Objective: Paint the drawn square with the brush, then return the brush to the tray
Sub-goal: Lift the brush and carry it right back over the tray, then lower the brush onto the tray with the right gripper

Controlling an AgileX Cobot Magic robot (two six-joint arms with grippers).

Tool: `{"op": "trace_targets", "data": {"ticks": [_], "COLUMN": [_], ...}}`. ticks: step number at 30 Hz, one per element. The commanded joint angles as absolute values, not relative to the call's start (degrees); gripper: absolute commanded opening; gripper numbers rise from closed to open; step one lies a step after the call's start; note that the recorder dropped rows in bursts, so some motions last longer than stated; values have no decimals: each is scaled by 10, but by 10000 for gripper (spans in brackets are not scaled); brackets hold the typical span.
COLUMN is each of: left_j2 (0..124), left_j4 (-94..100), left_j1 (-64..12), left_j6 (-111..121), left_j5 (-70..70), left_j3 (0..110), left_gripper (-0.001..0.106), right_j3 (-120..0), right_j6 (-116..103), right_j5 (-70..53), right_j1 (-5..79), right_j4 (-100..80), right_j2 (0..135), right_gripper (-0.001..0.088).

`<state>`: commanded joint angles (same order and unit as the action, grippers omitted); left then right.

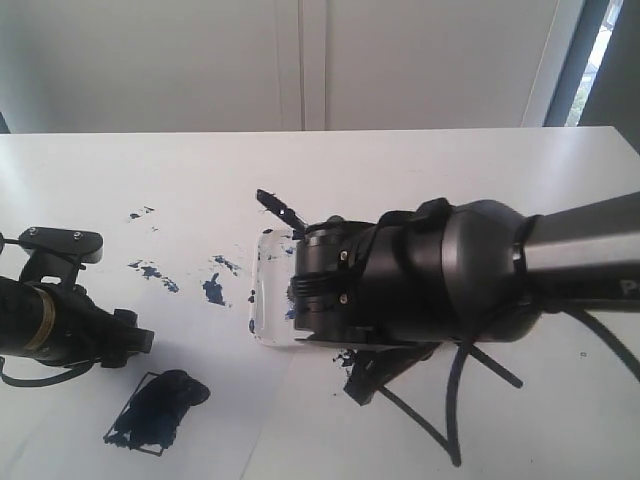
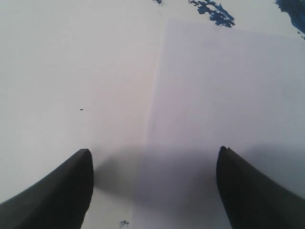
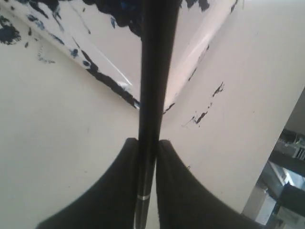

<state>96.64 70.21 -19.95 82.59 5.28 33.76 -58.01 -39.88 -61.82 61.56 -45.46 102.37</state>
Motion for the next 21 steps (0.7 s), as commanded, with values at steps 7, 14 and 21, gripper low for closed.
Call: {"op": "trace_targets", "data": {"ticks": [7, 14, 21], "left_j2": [966, 966, 966], "left_j4": [702, 702, 702], "left_j1": [-200, -200, -200], "left_j6": [826, 826, 826], "left_j5": [71, 73, 74], "left_j3": [338, 338, 338], "left_gripper": [749, 749, 749], "right_j3": [-514, -474, -453], "right_j6": [-453, -493, -529], "right_j5": [-555, -508, -485], "right_j1": [605, 605, 605], "right_j4": [-442, -435, -435], "right_j2": [1021, 1020, 1008], "right_gripper": [0, 0, 0]}}
